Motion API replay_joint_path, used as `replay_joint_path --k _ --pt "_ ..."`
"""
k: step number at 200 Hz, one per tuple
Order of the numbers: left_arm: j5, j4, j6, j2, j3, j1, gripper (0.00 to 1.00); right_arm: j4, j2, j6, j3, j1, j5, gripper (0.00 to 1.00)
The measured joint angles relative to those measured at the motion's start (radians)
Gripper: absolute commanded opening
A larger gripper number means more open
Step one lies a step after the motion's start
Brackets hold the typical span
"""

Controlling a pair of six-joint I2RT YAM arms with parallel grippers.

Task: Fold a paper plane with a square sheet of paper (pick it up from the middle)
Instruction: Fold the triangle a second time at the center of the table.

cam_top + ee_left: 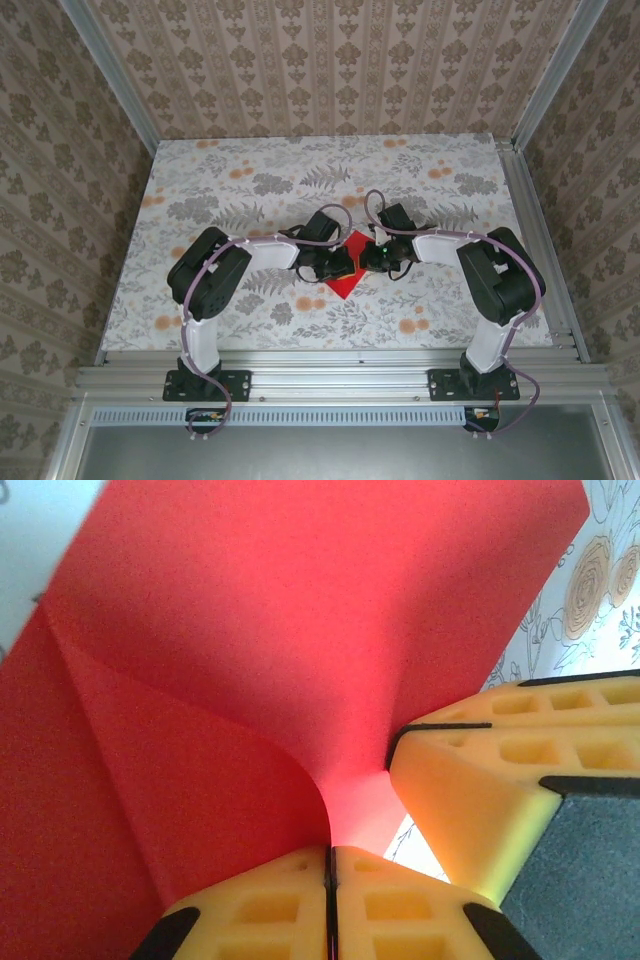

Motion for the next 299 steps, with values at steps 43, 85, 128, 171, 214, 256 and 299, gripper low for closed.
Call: replay_joint_path --k 43,85,128,171,214,256,299 --pt "0.000 0.000 0.000 0.006 0.000 0.001 0.10 0.000 0.000 -0.008 0.000 0.000 0.000 0.11" --pt "-0.008 -0.003 0.001 0.006 0.001 0.001 0.10 0.000 0.000 -0.017 0.000 0.000 0.000 0.11" --pt "-0.018 -0.008 0.004 0.006 0.003 0.000 0.10 -0.001 0.000 -0.018 0.000 0.000 0.000 0.11" --pt "-0.021 -0.008 0.004 0.006 0.003 0.000 0.10 -0.001 0.000 -0.018 0.000 0.000 0.000 0.11" --pt "-0.024 -0.005 0.004 0.006 0.003 -0.001 0.15 -0.001 0.000 -0.018 0.000 0.000 0.000 0.11" --pt "-0.026 0.008 0.004 0.005 0.003 -0.006 0.25 0.000 -0.002 -0.018 -0.003 0.000 0.000 0.11" --pt "-0.018 0.029 0.003 0.002 0.003 -0.008 0.41 -0.005 -0.012 -0.017 -0.011 -0.006 0.002 0.11"
